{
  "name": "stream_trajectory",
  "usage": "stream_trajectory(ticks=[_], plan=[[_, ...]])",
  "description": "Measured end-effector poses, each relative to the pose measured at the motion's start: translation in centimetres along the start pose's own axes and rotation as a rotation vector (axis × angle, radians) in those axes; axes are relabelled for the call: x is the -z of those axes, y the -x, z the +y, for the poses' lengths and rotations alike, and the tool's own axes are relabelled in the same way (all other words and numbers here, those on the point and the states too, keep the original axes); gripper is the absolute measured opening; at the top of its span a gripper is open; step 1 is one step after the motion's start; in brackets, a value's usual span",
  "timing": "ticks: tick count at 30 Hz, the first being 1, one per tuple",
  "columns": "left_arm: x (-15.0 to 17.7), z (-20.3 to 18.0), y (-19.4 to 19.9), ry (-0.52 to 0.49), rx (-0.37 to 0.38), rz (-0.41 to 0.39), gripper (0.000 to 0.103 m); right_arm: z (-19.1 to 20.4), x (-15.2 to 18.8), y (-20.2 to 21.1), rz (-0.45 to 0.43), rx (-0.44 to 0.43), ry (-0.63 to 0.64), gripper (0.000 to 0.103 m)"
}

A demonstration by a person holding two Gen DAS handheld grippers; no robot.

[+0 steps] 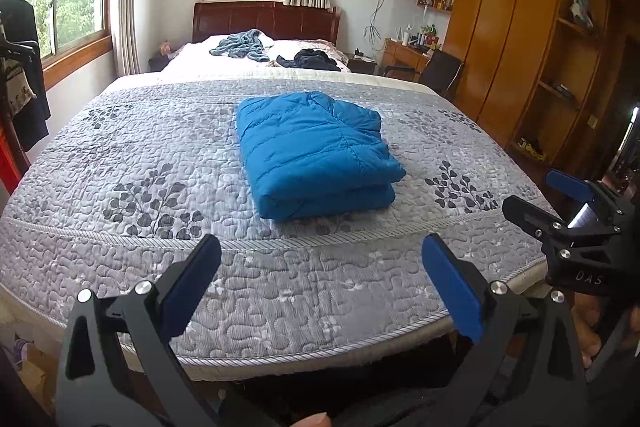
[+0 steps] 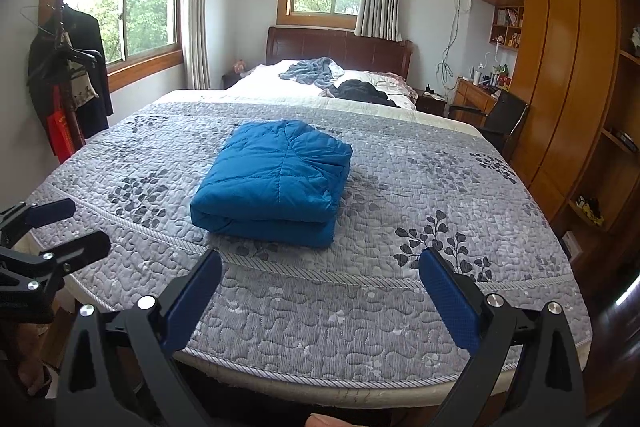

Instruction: Fold large clothes

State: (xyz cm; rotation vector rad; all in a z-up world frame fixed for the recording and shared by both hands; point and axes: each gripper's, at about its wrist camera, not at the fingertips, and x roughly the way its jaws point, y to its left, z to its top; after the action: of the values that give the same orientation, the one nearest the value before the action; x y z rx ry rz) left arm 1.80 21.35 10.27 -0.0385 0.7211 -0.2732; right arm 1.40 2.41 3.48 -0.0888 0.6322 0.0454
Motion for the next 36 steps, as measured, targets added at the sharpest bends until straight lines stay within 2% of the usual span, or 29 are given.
stream_trajectory(ticks=[36], plan=[[0.34,0.06,-0.41,0.007,-0.002,0.009,0.1,0.15,0.13,-0.24,-0.008,-0.001,-0.023,0.099]])
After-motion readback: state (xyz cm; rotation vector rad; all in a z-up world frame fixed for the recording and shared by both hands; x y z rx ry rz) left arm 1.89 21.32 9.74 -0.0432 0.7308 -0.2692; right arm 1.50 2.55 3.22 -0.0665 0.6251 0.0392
